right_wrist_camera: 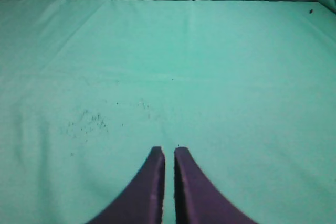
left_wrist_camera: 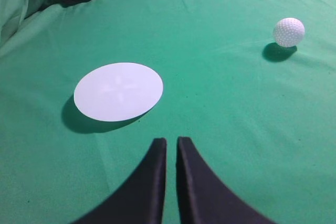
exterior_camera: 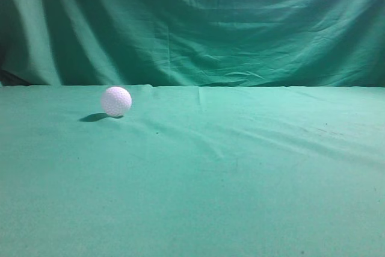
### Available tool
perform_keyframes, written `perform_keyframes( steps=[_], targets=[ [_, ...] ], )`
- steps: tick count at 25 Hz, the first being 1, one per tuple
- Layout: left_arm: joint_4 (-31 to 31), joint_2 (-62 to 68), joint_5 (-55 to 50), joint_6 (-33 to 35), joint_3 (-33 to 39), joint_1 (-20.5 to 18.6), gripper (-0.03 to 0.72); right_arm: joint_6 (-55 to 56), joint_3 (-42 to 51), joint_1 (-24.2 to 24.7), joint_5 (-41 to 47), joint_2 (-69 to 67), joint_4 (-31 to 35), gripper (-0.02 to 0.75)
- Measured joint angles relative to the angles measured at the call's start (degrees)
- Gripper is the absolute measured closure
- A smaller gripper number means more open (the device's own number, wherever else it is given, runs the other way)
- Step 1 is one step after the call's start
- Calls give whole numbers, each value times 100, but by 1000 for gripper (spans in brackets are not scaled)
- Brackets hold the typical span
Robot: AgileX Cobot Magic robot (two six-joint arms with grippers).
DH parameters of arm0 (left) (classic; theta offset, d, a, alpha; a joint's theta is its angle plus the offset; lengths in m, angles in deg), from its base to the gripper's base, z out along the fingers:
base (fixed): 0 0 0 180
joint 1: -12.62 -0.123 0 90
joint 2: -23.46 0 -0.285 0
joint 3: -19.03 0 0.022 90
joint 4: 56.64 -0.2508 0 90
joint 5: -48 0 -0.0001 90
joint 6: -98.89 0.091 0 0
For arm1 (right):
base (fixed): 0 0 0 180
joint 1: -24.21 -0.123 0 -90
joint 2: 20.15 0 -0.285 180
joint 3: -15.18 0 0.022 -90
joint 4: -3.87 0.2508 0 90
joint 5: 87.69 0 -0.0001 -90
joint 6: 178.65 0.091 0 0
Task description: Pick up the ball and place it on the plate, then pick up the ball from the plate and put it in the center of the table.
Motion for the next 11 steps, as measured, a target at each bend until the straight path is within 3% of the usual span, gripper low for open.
perform_keyframes(
  steps=[11],
  targets=[
    [17,0,0,-3,0,0,639,0,0,0,0,0,0,673]
  ],
)
